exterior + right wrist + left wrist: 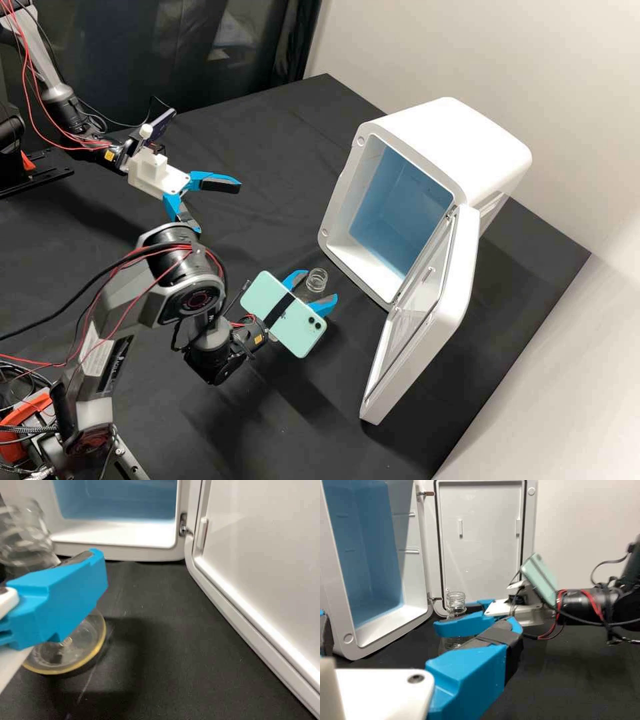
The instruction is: Take the flask out of the incubator
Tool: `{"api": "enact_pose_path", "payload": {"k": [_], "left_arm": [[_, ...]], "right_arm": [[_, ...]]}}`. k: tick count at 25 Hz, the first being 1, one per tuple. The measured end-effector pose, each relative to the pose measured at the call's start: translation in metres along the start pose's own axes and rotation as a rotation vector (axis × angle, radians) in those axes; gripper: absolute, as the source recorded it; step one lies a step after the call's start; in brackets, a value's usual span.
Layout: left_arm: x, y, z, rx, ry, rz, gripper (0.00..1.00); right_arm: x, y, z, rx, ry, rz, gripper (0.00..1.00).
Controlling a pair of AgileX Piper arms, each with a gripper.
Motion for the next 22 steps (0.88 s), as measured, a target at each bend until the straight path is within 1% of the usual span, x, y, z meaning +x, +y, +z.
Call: {"api": "enact_pose_path", "payload": {"k": [1, 2, 3, 4, 5, 6, 7, 8, 9, 11, 13, 17, 19, 20, 22], "left_arm": [[0.000, -0.0005, 0.001, 0.016, 0.006, 0.001, 1.00], [0.000, -0.0008, 0.002, 0.025, 0.007, 0.003, 1.00], [-0.002, -0.0014, 0.003, 0.031, 0.003, 0.010, 1.00], [-0.003, -0.0009, 0.005, 0.044, -0.005, 0.027, 1.00], [-0.004, -0.0012, 0.007, 0.055, -0.012, 0.054, 1.00], [-0.006, -0.0005, 0.008, 0.052, -0.018, 0.083, 1.00], [-0.006, 0.0004, 0.008, 0.040, -0.022, 0.106, 1.00], [-0.006, 0.0006, 0.008, 0.026, -0.022, 0.112, 1.00], [-0.006, 0.0003, 0.008, 0.019, -0.021, 0.118, 1.00], [-0.005, -0.0015, 0.008, 0.016, -0.019, 0.116, 1.00], [-0.005, -0.0019, 0.009, 0.012, -0.017, 0.115, 1.00], [-0.005, -0.0017, 0.009, 0.011, -0.015, 0.117, 1.00], [-0.005, -0.0017, 0.009, 0.011, -0.015, 0.117, 1.00], [-0.005, -0.0017, 0.009, 0.011, -0.015, 0.117, 1.00], [-0.005, -0.0017, 0.009, 0.011, -0.015, 0.117, 1.00]], "right_arm": [[-0.004, 0.002, -0.003, -0.003, 0.006, 0.007, 1.00], [-0.006, 0.003, -0.005, -0.003, 0.009, 0.012, 1.00], [-0.009, 0.005, -0.008, -0.004, 0.015, 0.020, 1.00], [-0.014, 0.007, -0.010, 0.006, 0.019, 0.027, 1.00], [-0.019, 0.010, -0.012, 0.017, 0.023, 0.041, 1.00], [-0.023, 0.013, -0.013, 0.037, 0.022, 0.052, 1.00], [-0.026, 0.015, -0.014, 0.051, 0.025, 0.060, 1.00], [-0.029, 0.016, -0.016, 0.052, 0.029, 0.069, 1.00], [-0.032, 0.018, -0.019, 0.048, 0.036, 0.077, 1.00], [-0.036, 0.020, -0.022, 0.049, 0.047, 0.088, 1.00], [-0.041, 0.022, -0.024, 0.052, 0.049, 0.099, 1.00], [-0.054, 0.028, -0.029, 0.090, 0.063, 0.138, 1.00], [-0.058, 0.031, -0.031, 0.103, 0.070, 0.153, 1.00], [-0.060, 0.032, -0.032, 0.105, 0.076, 0.158, 1.00], [-0.064, 0.034, -0.034, 0.121, 0.086, 0.167, 1.00]]}}
